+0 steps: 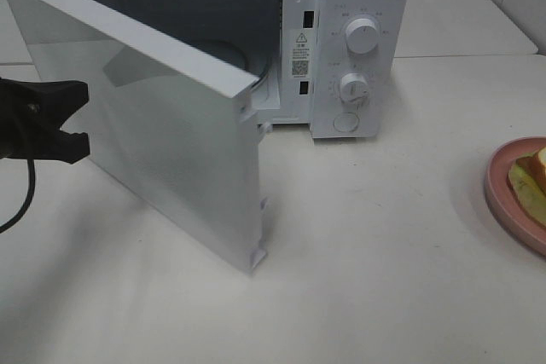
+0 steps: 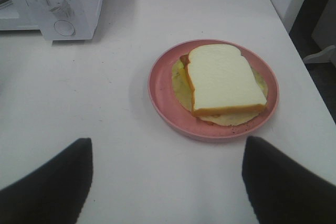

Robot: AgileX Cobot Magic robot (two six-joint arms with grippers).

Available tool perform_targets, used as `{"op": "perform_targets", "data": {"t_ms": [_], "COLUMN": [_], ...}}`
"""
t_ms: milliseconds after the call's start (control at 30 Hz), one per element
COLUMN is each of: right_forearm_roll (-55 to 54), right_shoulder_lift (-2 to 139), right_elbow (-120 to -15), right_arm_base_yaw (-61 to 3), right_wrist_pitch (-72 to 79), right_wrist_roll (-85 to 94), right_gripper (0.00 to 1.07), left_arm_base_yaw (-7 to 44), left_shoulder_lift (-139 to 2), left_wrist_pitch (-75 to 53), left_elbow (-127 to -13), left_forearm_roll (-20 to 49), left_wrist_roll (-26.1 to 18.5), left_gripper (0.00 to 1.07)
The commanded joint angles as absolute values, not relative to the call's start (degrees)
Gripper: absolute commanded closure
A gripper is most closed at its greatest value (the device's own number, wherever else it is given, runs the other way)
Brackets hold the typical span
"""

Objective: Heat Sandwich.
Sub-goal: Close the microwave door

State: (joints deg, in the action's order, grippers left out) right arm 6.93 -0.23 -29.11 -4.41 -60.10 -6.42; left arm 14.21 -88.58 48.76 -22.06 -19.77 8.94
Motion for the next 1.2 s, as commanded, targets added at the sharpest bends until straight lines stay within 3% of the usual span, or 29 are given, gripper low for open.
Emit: {"op": "perform_targets", "data": {"t_ms": [33, 200, 333, 533, 867, 1200], "right_forearm_roll": [6.82, 6.82, 6.82, 6.82, 6.82, 6.82], "right_shoulder_lift": [-1.72, -1.72, -1.72, -1.72, -1.72, -1.72], "right_elbow": [-28.99, -28.99, -28.99, -28.99, -28.99, -28.99], "right_arm_base_yaw": [-3.95, -3.95, -3.95, -3.95, -3.95, -3.95], "right_wrist_pitch": [-59.53, -59.53, -59.53, -59.53, -59.53, -59.53], "right_wrist_roll": [-5.96, -5.96, -5.96, -5.96, -5.96, -5.96], "right_gripper": [0.32, 0.32, 0.32, 0.32, 0.32, 0.32], "left_arm_base_yaw": [18.62, 21.6, 27.44, 31.51, 39.53, 42.91], "left_shoulder_lift": [-90.7, -92.36, -95.45, -98.38, -104.91, -111.04], "left_wrist_pitch": [49.45, 49.22, 48.93, 48.93, 46.12, 43.2], "left_elbow": [-24.35, -25.9, -29.51, -32.95, -43.14, -53.97], "left_forearm_roll": [-12.26, -7.96, 1.72, 8.94, 23.2, 29.56], "left_wrist_roll": [6.36, 4.76, -1.2, -3.9, -13.18, -18.62], "left_gripper": [1.07, 1.07, 1.07, 1.07, 1.07, 1.07]}}
